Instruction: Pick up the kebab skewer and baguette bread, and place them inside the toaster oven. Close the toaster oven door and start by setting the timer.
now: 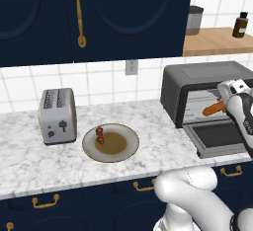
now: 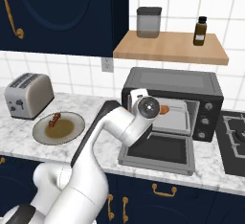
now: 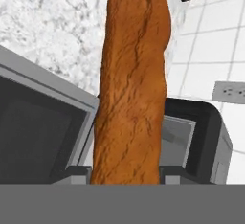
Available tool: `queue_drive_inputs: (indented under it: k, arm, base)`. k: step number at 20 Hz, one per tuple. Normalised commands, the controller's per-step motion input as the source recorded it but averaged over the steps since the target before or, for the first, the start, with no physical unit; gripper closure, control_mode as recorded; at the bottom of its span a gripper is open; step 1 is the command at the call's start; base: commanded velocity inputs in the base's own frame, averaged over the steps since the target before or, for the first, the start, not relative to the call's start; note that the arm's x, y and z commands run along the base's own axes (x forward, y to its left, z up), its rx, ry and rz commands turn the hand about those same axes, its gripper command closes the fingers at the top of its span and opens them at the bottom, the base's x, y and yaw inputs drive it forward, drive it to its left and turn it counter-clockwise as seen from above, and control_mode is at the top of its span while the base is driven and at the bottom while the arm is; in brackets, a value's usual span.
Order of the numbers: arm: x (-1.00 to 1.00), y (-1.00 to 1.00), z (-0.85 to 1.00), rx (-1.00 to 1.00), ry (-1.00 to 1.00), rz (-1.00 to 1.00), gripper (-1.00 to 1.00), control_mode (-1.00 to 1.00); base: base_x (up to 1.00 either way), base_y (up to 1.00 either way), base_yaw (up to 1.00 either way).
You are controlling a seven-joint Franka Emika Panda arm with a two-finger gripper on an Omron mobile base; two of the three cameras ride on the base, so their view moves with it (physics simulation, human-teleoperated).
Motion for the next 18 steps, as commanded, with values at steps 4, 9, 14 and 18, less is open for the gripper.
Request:
queue_drive_inputs:
  k: [4, 9, 14, 18]
  arm:
    - [0.23, -0.37, -0.14, 0.0, -0.1, 0.0, 1.0, -1.0]
    - [0.32, -0.19, -0.12, 0.05, -0.08, 0.0, 1.0, -1.0]
    - [0.37, -0.05, -0.18, 0.09, -0.01, 0.0, 1.0, -1.0]
    - [0.38, -0.15, -0.11, 0.05, 0.0, 0.0, 1.0, -1.0]
  base:
    - [0.0, 0.0, 0.0]
    - [0.0, 0.0, 0.0]
    - [0.0, 0.0, 0.0]
    - [0.0, 0.0, 0.0]
